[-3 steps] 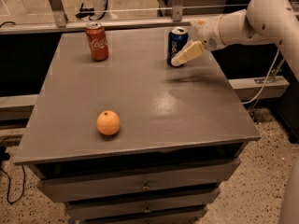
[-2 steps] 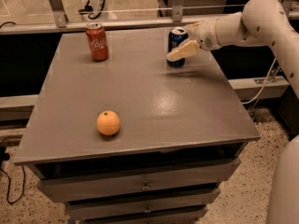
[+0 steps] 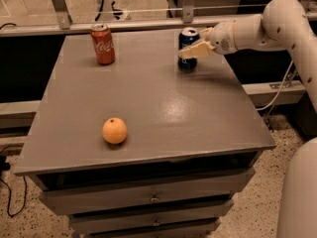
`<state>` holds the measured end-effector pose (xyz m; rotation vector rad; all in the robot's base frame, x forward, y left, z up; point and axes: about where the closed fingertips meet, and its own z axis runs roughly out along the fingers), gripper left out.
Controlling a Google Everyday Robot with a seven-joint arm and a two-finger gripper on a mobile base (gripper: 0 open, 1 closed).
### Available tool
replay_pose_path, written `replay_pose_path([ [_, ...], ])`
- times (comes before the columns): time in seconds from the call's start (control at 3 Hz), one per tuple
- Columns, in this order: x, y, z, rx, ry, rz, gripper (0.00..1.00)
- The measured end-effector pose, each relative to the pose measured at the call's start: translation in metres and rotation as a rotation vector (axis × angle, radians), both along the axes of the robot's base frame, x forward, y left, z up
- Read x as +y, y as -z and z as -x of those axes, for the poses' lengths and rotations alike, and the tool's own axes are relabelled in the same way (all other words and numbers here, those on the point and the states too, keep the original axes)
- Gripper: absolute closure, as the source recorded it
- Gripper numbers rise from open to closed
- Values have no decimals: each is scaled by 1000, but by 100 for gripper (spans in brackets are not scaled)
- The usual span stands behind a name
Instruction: Move pepsi can near orange
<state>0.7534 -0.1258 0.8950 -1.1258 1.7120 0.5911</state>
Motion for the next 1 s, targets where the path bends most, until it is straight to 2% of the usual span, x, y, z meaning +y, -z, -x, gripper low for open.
replay_pose_path([
  [0.33,-5,-29,26,-39,-75,-46,88],
  [0.67,-1,-26,26,-35,-84,-46,100],
  [1.0,-1,-26,26,-35,-84,-46,100],
])
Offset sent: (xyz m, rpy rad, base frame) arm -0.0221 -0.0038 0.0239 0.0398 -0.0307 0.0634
